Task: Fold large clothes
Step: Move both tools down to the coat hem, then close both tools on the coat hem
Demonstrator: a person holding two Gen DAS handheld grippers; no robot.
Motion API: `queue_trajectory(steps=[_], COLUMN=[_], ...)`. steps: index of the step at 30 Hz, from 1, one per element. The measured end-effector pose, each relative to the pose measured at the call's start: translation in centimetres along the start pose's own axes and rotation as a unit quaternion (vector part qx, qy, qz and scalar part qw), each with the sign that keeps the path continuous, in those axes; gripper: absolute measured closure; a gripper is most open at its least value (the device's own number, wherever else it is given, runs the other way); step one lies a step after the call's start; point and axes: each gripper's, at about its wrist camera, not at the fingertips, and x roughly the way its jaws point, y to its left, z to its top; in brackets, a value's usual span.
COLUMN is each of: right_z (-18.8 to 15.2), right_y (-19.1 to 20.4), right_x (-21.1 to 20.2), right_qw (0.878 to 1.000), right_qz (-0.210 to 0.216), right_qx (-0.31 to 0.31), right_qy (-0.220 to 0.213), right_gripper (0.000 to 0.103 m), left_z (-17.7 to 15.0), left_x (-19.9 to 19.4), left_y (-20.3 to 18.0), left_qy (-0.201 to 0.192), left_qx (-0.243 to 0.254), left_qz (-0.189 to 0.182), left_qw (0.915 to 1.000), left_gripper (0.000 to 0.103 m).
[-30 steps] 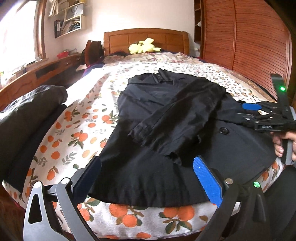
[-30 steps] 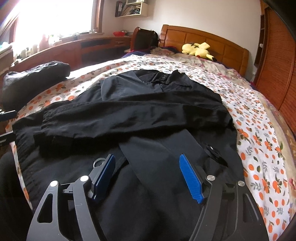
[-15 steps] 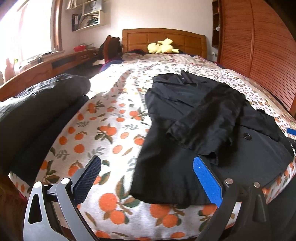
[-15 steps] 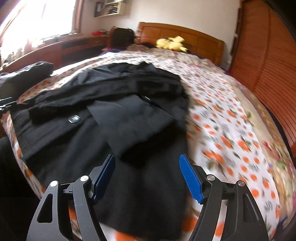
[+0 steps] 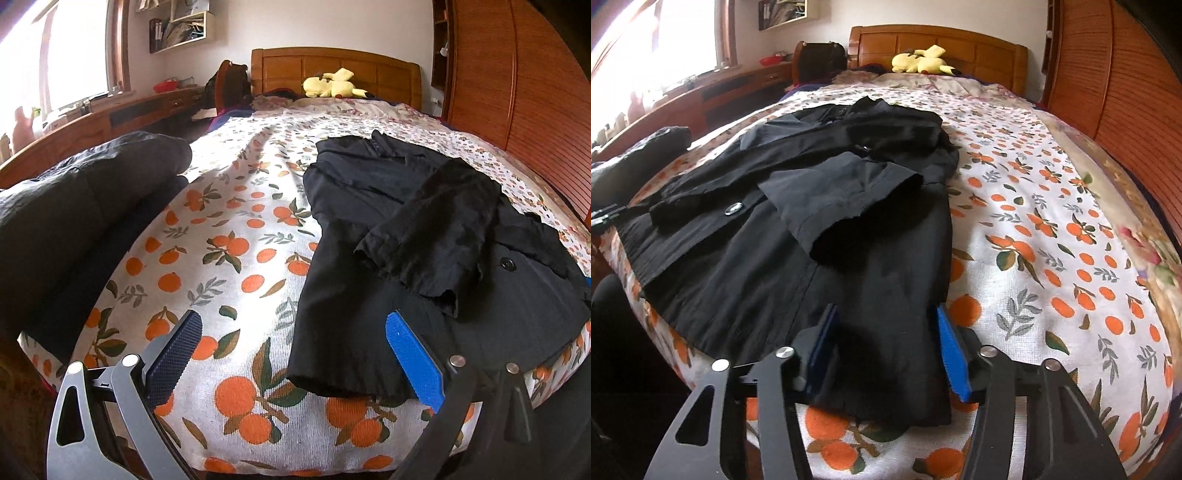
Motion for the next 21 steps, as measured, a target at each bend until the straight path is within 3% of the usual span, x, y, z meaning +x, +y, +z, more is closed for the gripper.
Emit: queue_trajectory(steps=[13,15,17,18,20,21], right_z=[-1.2,-1.4,-1.5,-1.5,-1.5,-1.4], right_y=[-1.4,-1.6,-1.4,-1.3,-1.0,-0.9], right_x=[-0.5,-0.6,-0.7,-0.6,-0.6,-0.5], right_qw=[1.0,1.0,1.0,1.0,1.0,1.0], right_qz=[-0.017,-0.014,-0.016,-0.014,-0.01,-0.001], right_qx=[0.018,0.022,0.02,0.019,0.015,0.015], right_qy=[0.013,0.015,0.015,0.016,0.017,0.018], right_gripper=[0.052,0.052,0.052,0.052,0.06,0.065], left_z=[-1.0,-1.0,-1.1,-1.1,-1.2,-1.3], left_x=[0.4,0.3,0.4,0.4,0.6,0.6], left_y=[-0.5,-0.4,-0.3,-0.2,-0.2,-0.2], left_qy=[0.015,0.013,0.02,0.022,0.024,0.025], left_qx=[0.004,0.0,-0.005,-0.009,-0.013,-0.013], left_qz=[-0.023,-0.027,-0.039,-0.046,-0.052,-0.054], left_qw=[0.9996,0.9995,0.999,0.9987,0.9983,0.9981], left_gripper=[0.003,0.011,0.028,0.031,0.044,0.046])
